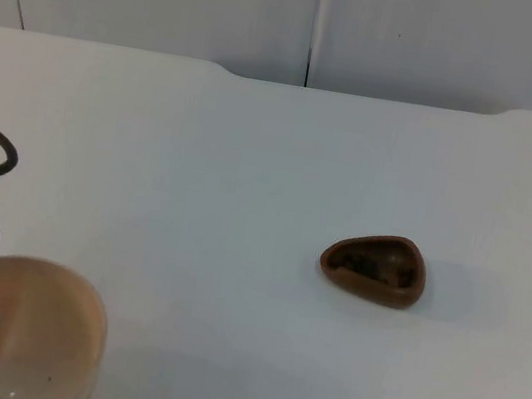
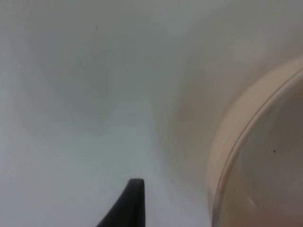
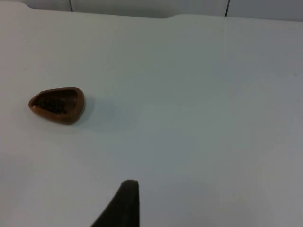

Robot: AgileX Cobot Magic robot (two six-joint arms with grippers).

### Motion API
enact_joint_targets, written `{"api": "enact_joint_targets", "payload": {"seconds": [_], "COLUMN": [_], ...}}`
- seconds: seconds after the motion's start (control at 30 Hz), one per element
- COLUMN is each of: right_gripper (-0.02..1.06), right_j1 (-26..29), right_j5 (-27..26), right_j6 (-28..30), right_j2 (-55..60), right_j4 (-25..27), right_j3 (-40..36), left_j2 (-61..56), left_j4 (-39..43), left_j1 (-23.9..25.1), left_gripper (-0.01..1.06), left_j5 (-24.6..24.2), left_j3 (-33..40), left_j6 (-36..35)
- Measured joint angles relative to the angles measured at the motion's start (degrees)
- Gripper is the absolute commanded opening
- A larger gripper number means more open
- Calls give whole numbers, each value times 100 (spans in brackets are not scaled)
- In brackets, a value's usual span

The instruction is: Pick up the bowl with the left hand and pour the coffee beans from the cup into the bowl with the right hand.

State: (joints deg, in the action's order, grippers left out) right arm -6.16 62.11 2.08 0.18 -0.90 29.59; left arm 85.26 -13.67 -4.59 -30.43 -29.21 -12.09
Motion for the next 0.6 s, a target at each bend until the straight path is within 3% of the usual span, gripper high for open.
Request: {"api": "enact_joint_targets", "payload": {"seconds": [0.23,0.47,0.6], "right_gripper": [105,105,105], "right_j1": [0,0,0], "right_j5": [0,0,0], "right_j6": [0,0,0], "right_j2": [0,0,0], "right_j4": [0,0,0], "right_j3": [0,0,0], "left_j2": [0,0,0], "left_j4": [-178,-1684,-1876], "left_j1": [0,0,0], "left_gripper": [104,99,99], "left_j5": [119,165,268], "left_j3": [51,70,82], "left_j6": [229,1466,1504]}}
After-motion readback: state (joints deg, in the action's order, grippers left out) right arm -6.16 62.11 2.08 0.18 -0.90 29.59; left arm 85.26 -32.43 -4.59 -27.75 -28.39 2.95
